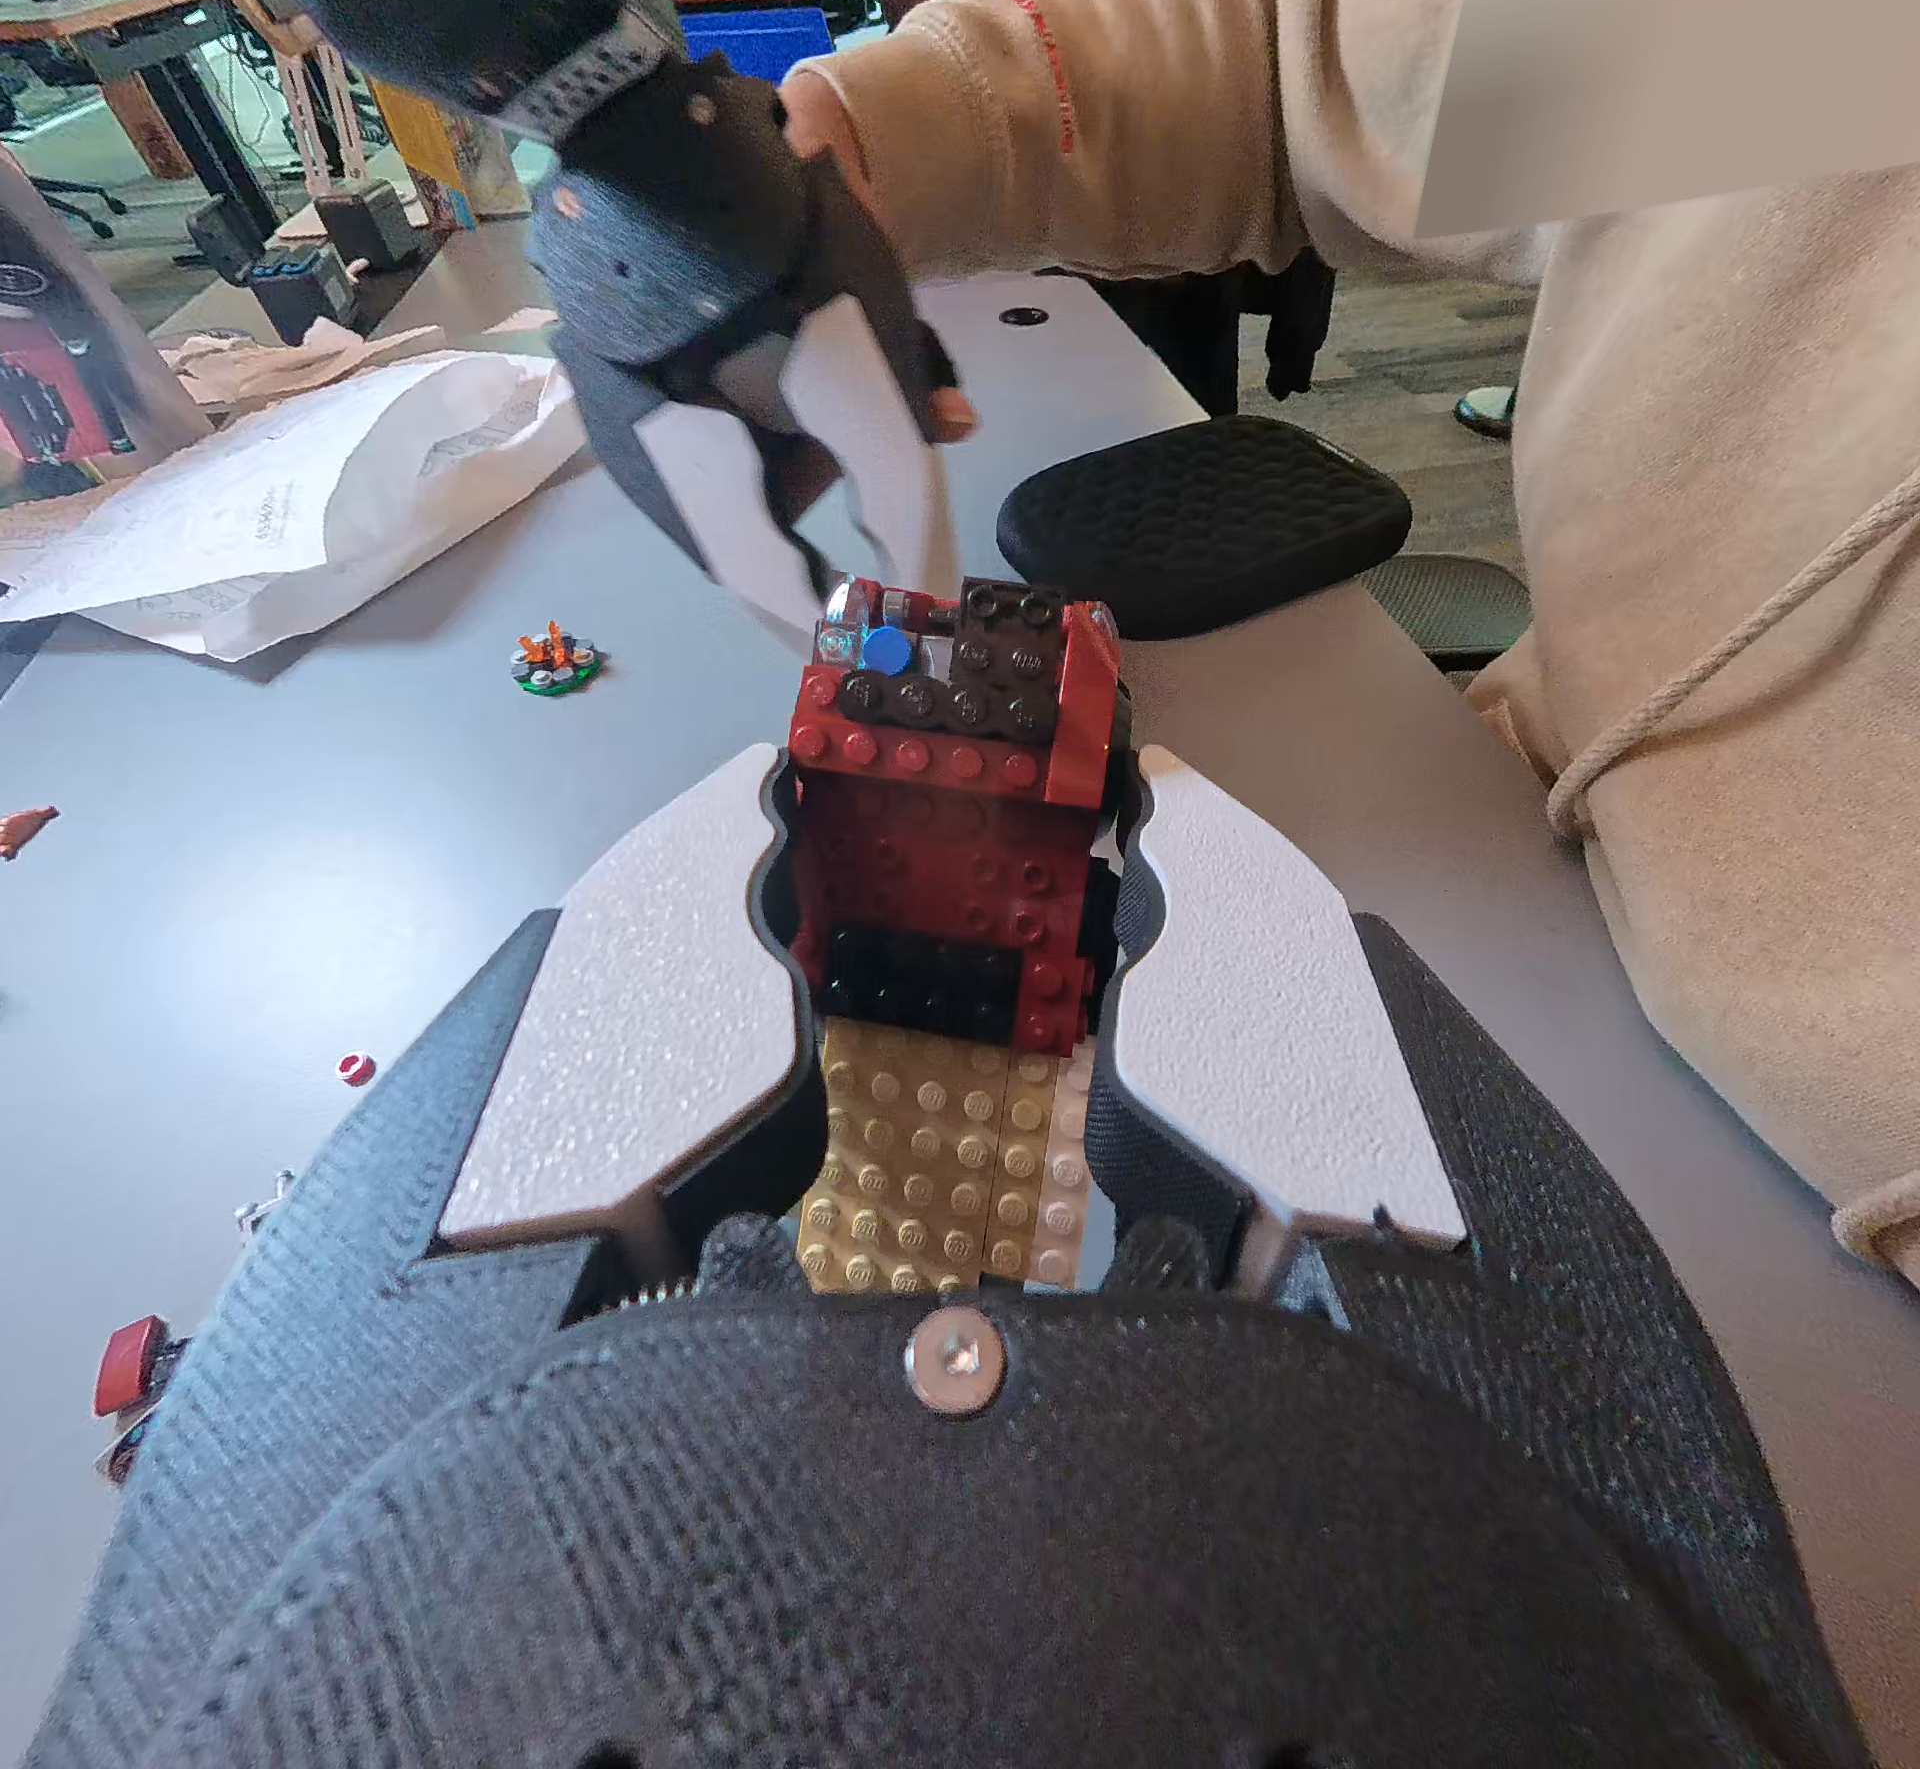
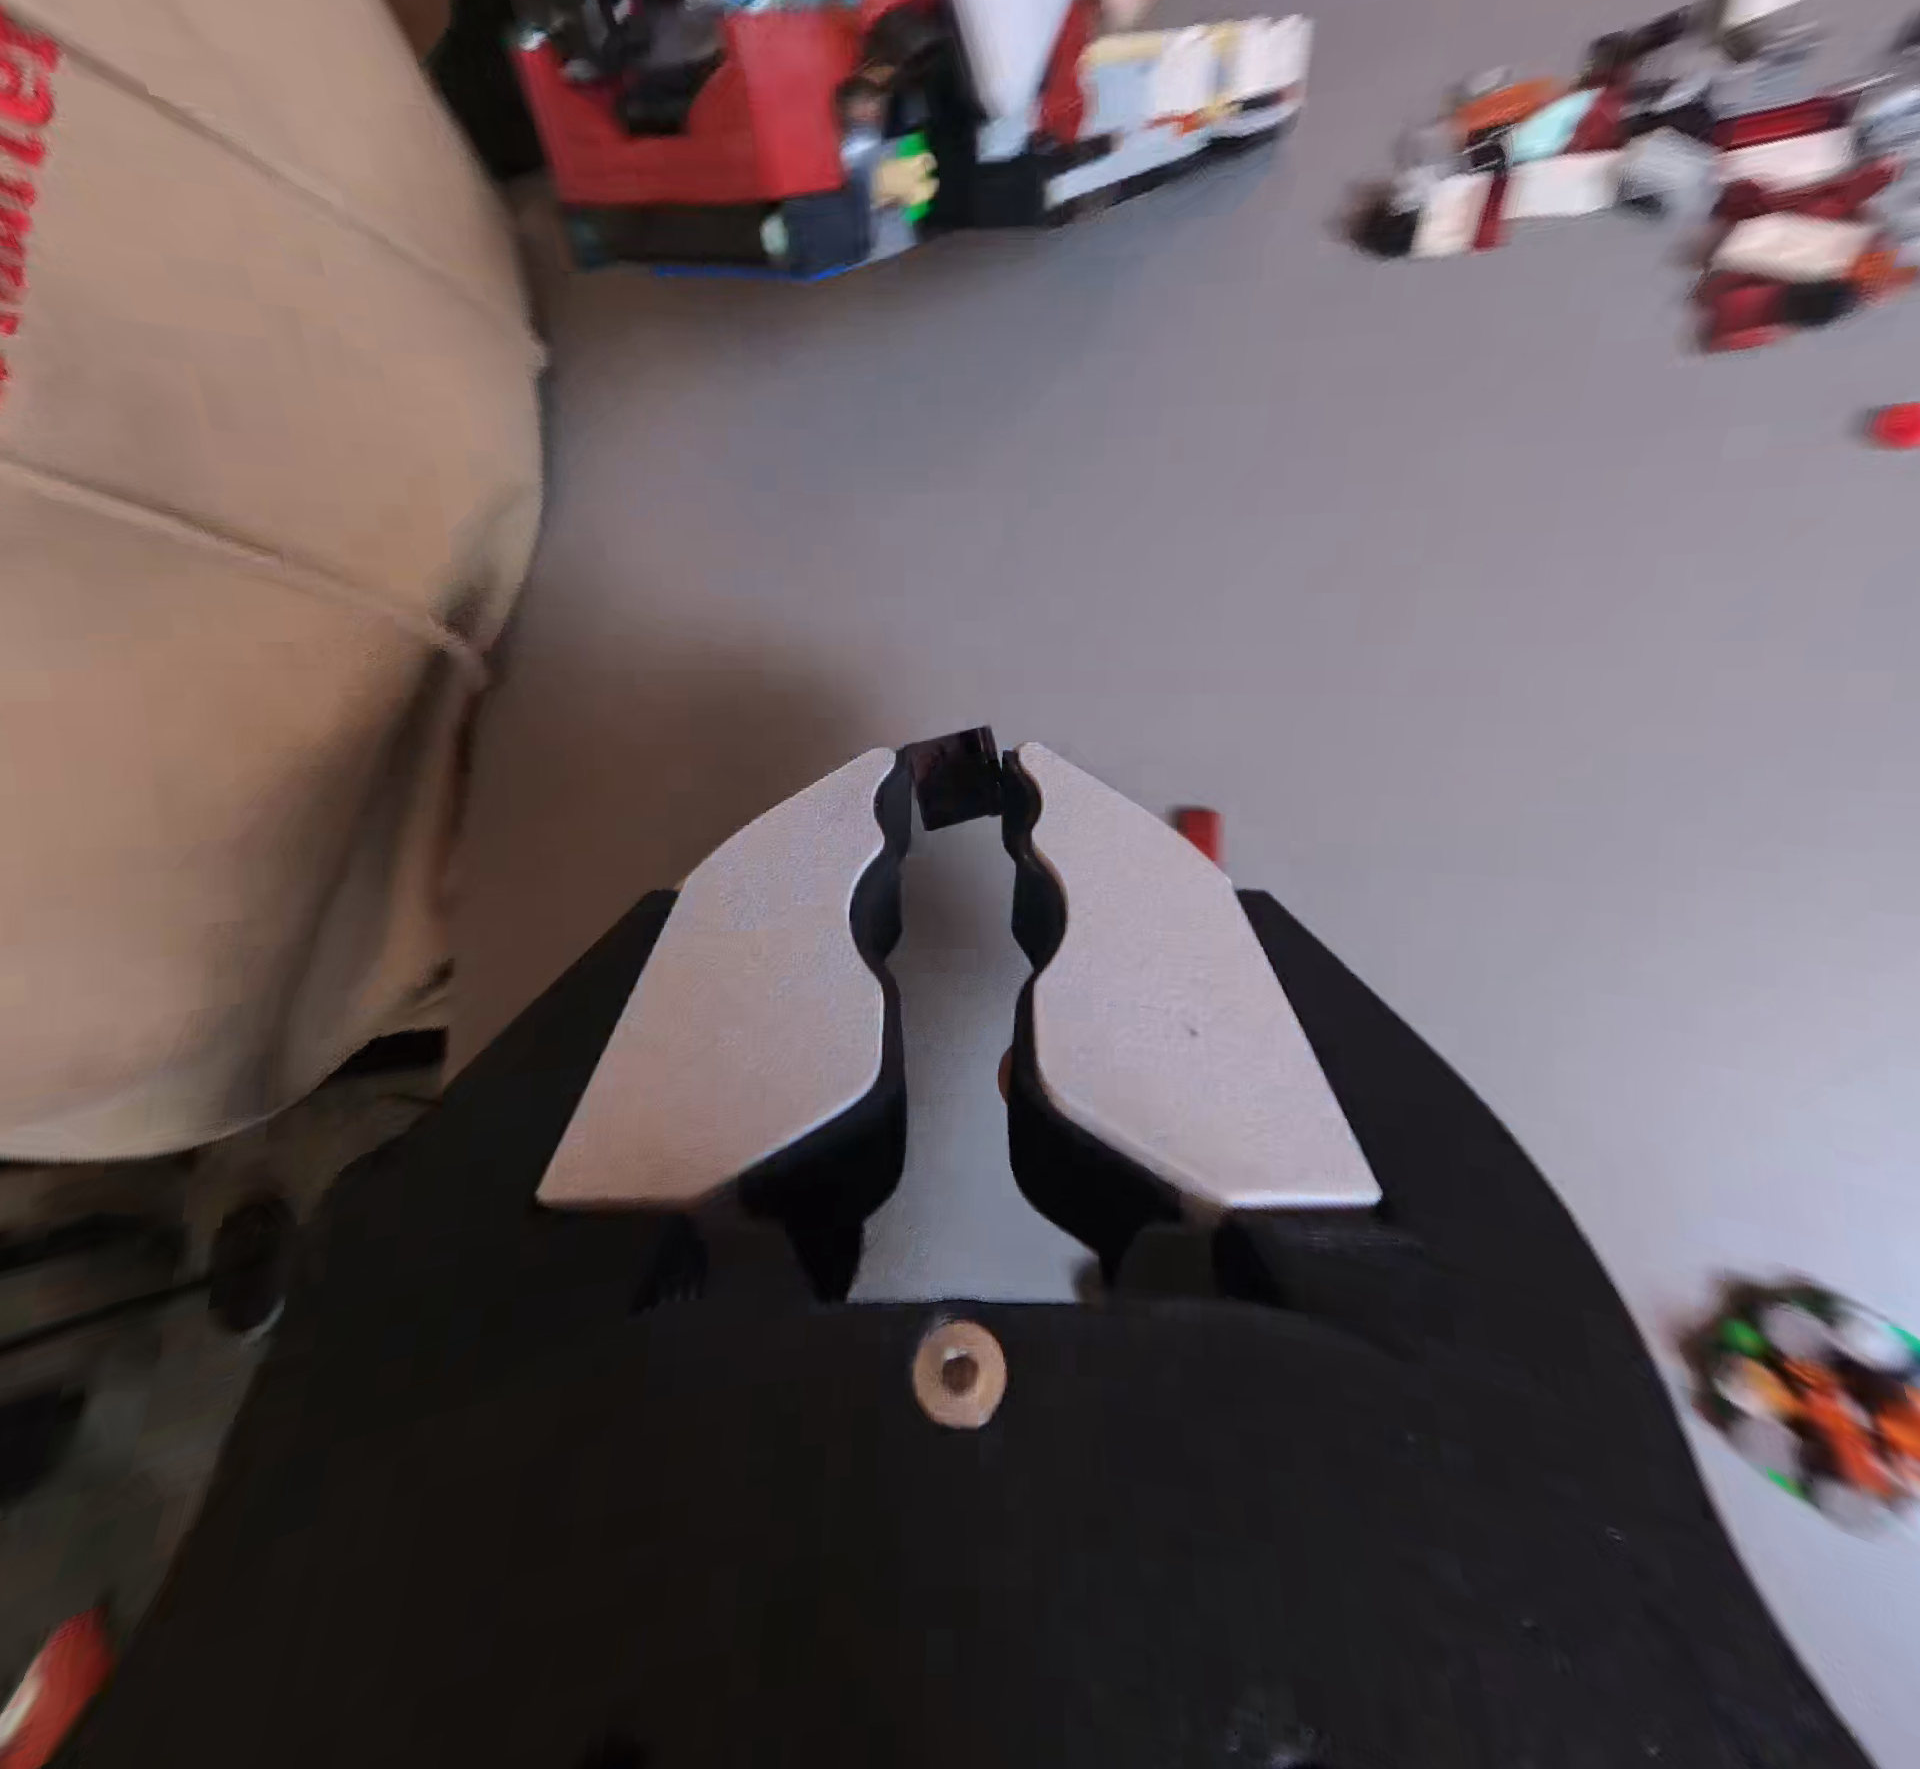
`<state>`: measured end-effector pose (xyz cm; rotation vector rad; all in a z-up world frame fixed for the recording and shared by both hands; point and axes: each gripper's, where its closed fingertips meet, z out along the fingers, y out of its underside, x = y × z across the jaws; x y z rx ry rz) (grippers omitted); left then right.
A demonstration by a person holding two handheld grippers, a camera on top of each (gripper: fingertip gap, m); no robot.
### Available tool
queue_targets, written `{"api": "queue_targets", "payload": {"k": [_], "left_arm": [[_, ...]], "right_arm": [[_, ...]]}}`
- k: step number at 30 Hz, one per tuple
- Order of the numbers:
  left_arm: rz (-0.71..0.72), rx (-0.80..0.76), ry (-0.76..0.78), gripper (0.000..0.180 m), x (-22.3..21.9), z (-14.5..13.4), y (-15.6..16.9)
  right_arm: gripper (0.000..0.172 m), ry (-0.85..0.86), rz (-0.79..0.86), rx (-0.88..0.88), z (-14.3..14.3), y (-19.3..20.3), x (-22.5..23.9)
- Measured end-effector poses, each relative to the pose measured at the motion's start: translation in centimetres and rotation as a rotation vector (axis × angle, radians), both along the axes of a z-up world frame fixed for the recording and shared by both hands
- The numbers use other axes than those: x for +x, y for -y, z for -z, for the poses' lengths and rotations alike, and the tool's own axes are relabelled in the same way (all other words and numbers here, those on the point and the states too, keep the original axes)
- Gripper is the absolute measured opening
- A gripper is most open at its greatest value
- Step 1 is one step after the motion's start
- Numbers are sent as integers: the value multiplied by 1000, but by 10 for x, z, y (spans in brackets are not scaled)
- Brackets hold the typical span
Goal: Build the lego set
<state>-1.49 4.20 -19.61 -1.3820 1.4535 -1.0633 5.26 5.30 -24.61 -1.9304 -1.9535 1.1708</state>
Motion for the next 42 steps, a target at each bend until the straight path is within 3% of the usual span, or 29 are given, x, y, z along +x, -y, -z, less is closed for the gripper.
{"api": "queue_targets", "payload": {"k": [4, 8, 13, 17, 22, 26, 30, 31, 34, 37, 40, 42], "left_arm": [[-9, 27, -37, 59, 1, 4, 2], [-20, 44, -63, 59, 0, 9, 3], [-25, 38, -68, 59, 0, 13, 2], [-24, 33, -80, 60, 0, 17, 2], [-29, 47, -83, 59, 1, 18, 1], [-29, 53, -85, 60, 2, 18, 2], [-29, 63, -94, 60, 3, 20, 3], [-29, 65, -96, 60, 3, 20, 3], [-31, 71, -99, 60, 3, 20, 3], [-38, 69, -96, 60, 2, 19, 2], [-44, 71, -104, 60, 2, 22, 0], [-44, 73, -109, 60, 2, 23, 0]], "right_arm": [[17, 152, -151, -19, 30, 48, -3], [20, 218, -170, 58, 48, 48, -8], [26, 127, -34, 283, 37, 11, -16], [22, 58, -20, 350, 23, 24, -6], [24, 125, 157, 415, 45, 37, 5], [26, 170, 355, 370, 53, 42, 2], [27, 203, 430, 393, 56, 39, -4], [19, 206, 428, 392, 56, 40, -6], [18, 237, 402, 484, 54, 30, -3], [18, 295, 333, 789, 40, 2, 11], [22, 435, 70, 1170, 28, -11, 25], [27, 367, -62, 1181, 26, 11, 14]]}}
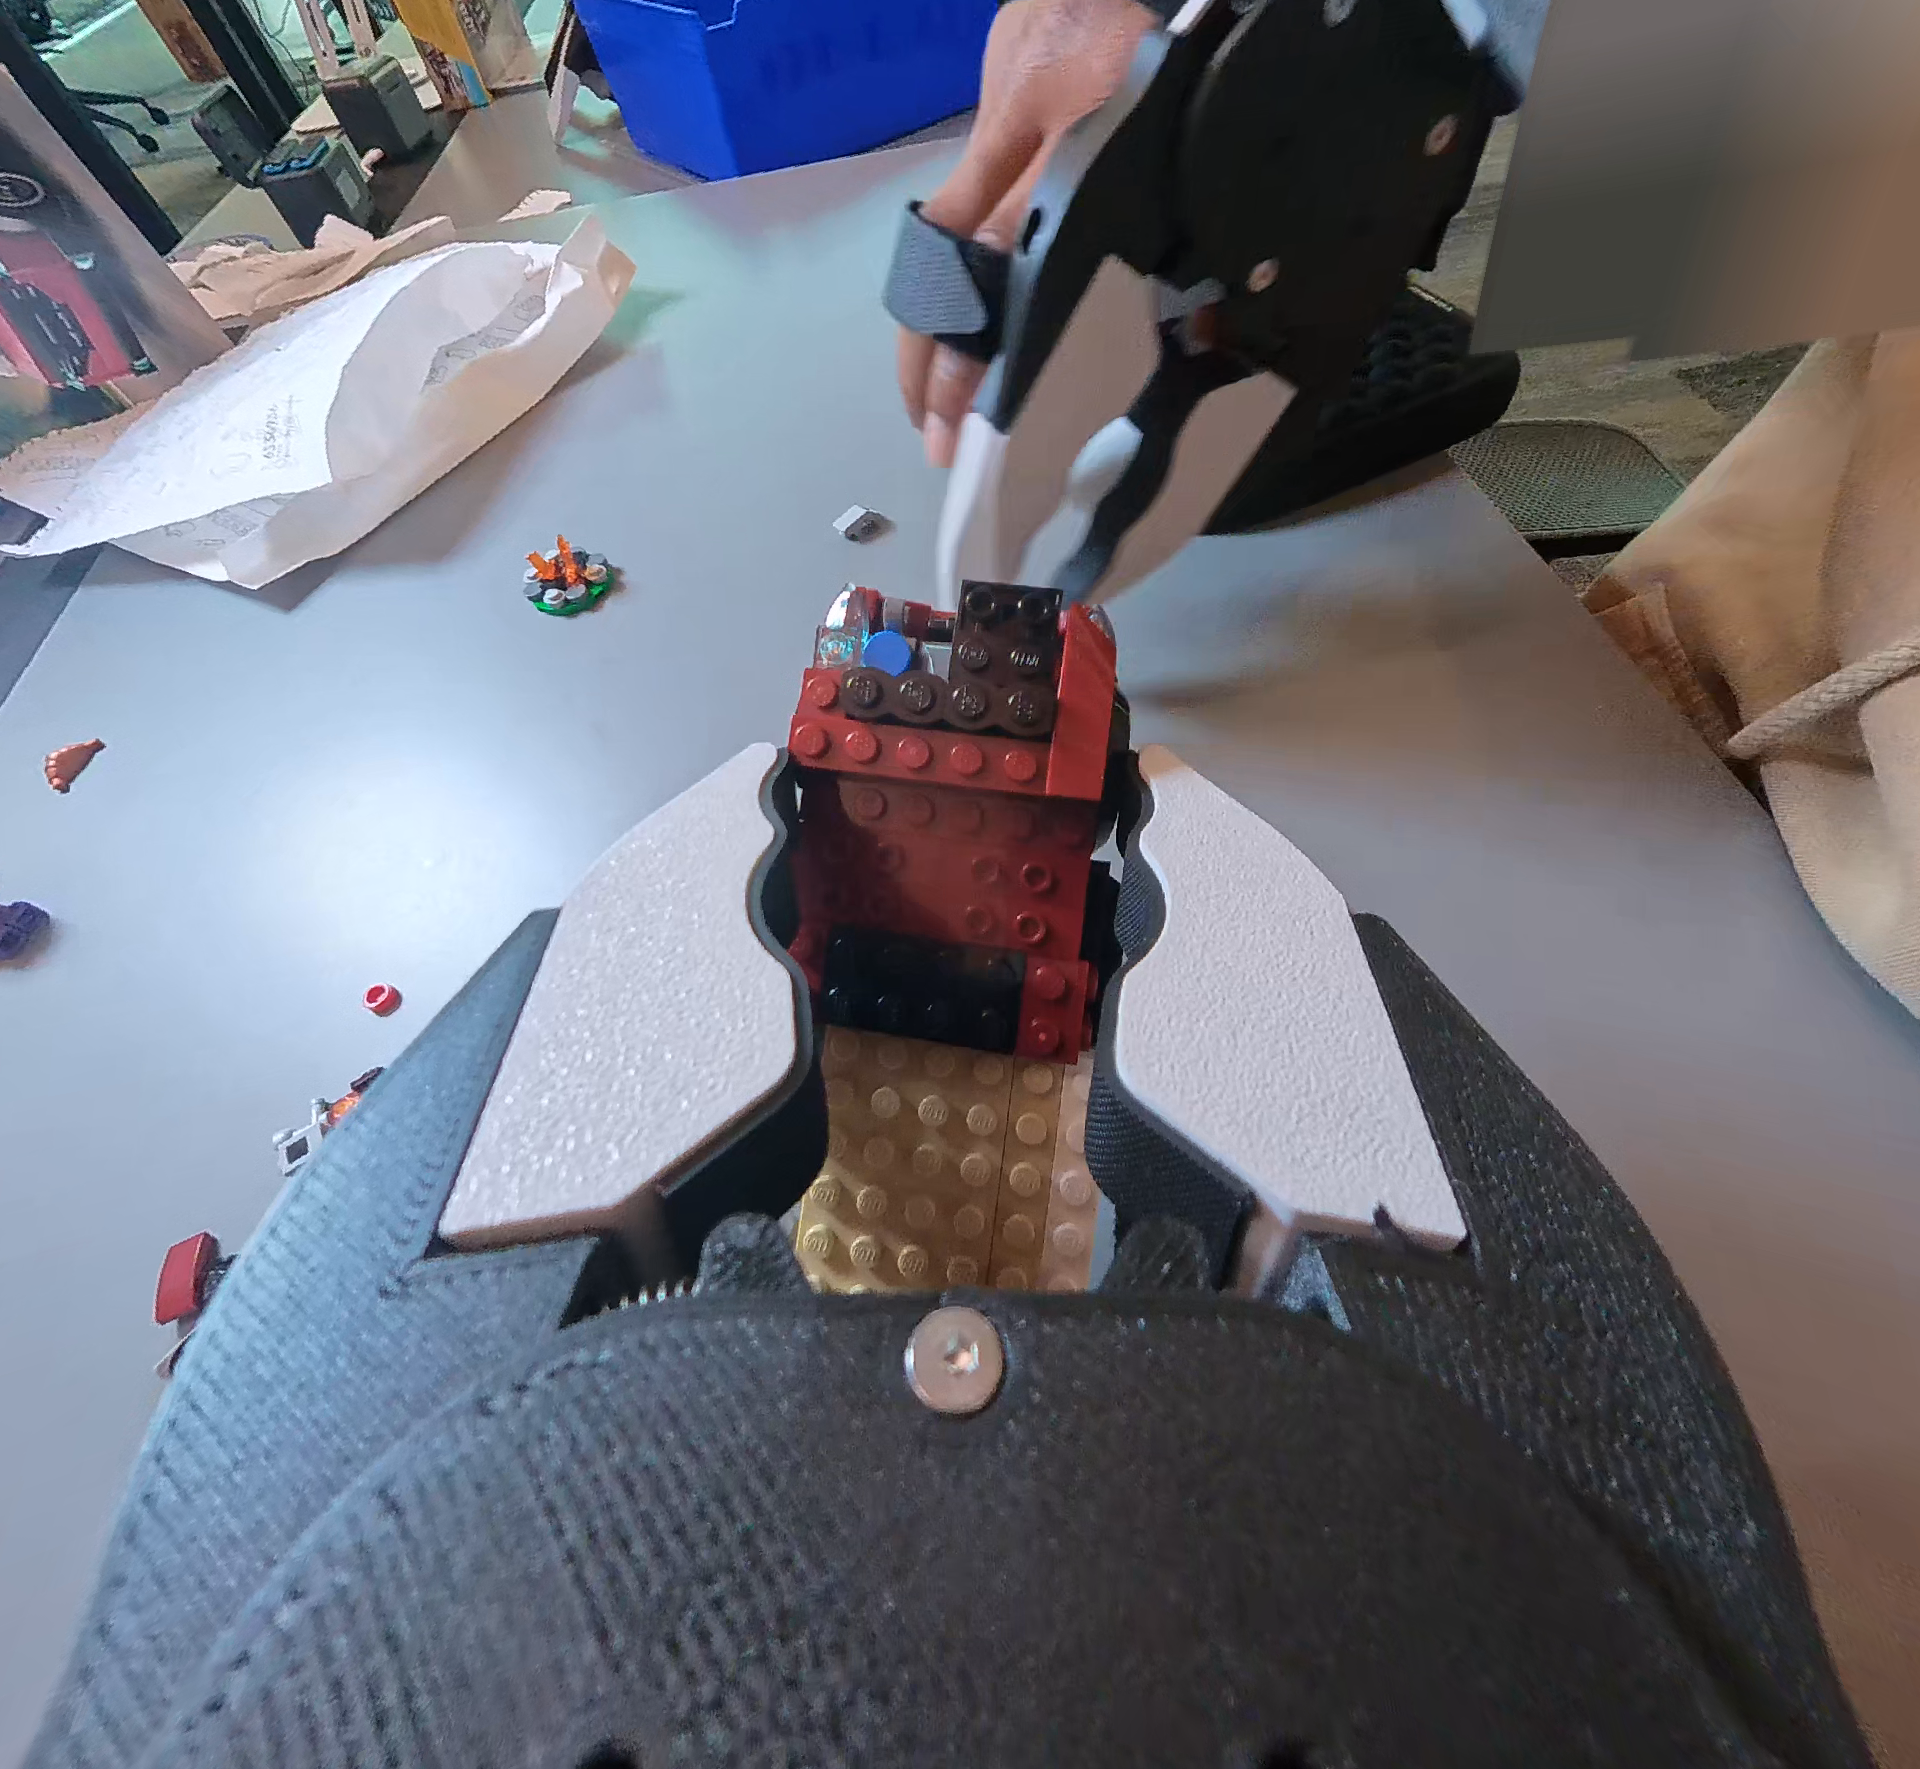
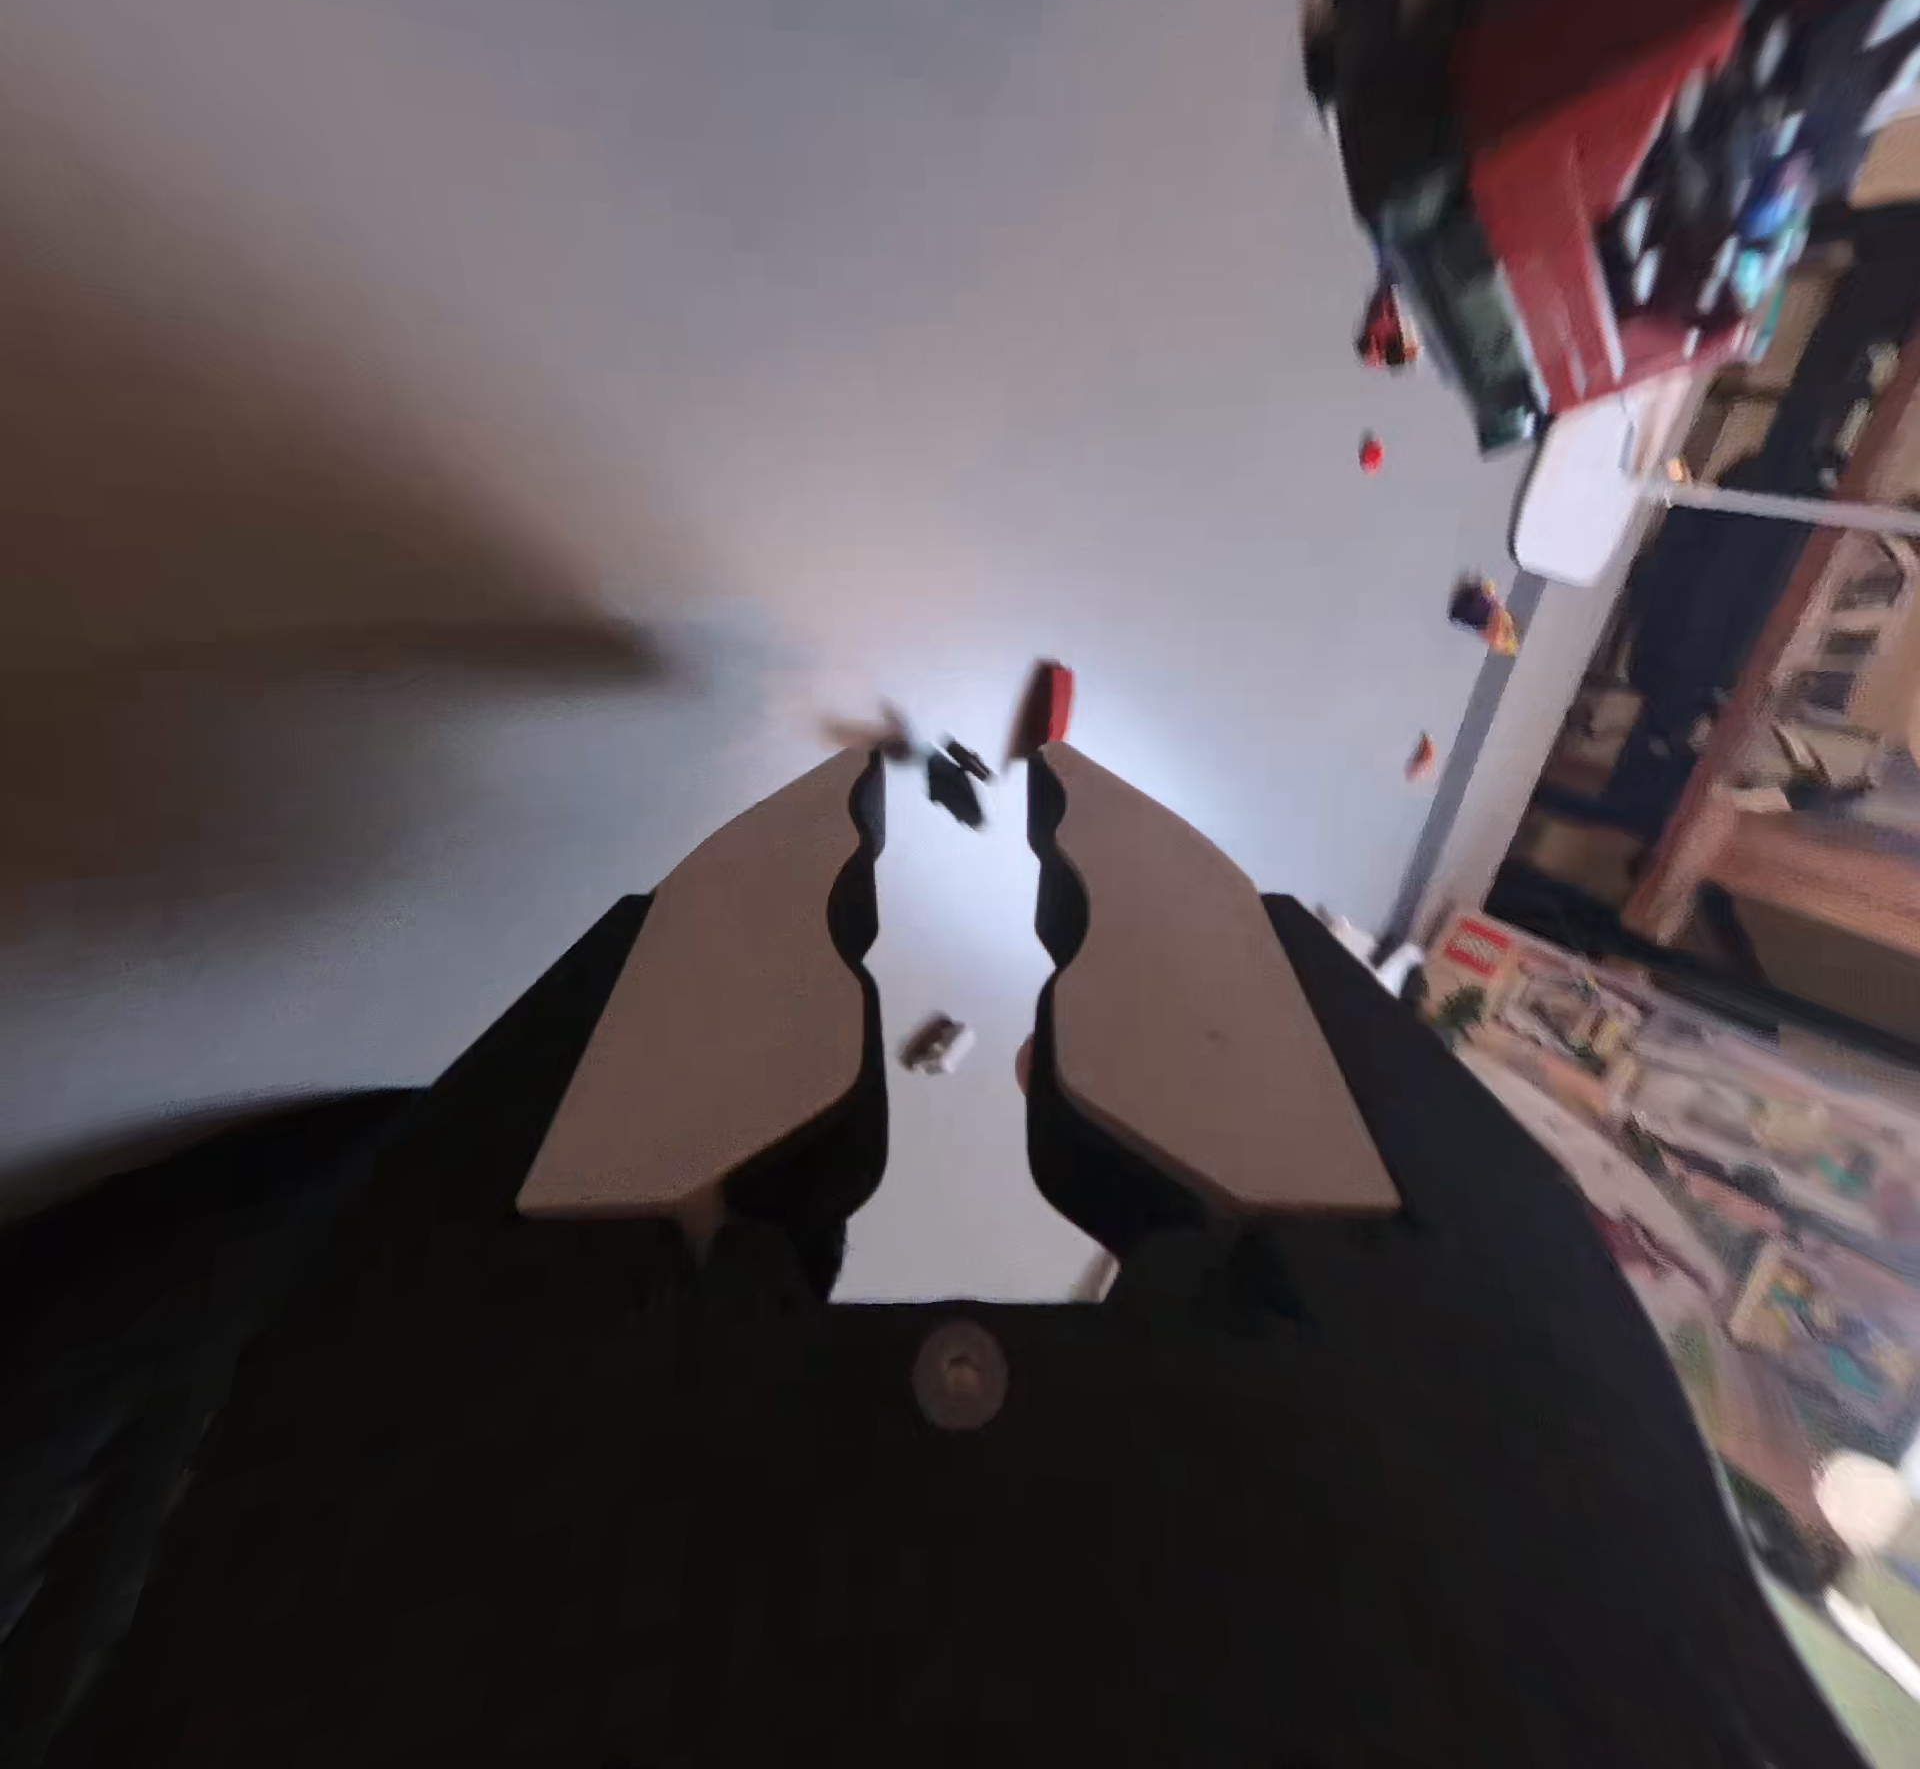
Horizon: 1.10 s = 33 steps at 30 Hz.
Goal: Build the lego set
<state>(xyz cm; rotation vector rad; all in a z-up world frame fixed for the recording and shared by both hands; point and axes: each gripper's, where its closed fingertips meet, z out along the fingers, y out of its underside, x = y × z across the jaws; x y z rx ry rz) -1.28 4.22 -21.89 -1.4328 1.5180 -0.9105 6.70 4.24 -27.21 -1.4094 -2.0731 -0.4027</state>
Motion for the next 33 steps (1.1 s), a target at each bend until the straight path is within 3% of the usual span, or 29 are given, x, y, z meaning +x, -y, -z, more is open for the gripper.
{"api": "queue_targets", "payload": {"k": [4, 9, 12, 20, 29, 33], "left_arm": [[3, 6, -6, 60, 0, 1, 1], [4, 13, -17, 60, 2, 3, 2], [5, 20, -22, 60, 2, 3, 3], [1, 30, -22, 59, 2, 3, 2], [21, 21, -38, 60, 3, 9, 5], [24, 21, -41, 60, 4, 10, 5]], "right_arm": [[31, -171, 21, -174, -14, 21, -2], [30, -386, 341, -436, 4, -2, 26], [29, -455, 347, -478, 11, -12, 26], [28, -418, 458, -599, 27, -18, 12], [29, -343, 242, -544, 17, -23, -6], [30, -314, 226, -636, 23, -21, -7]]}}
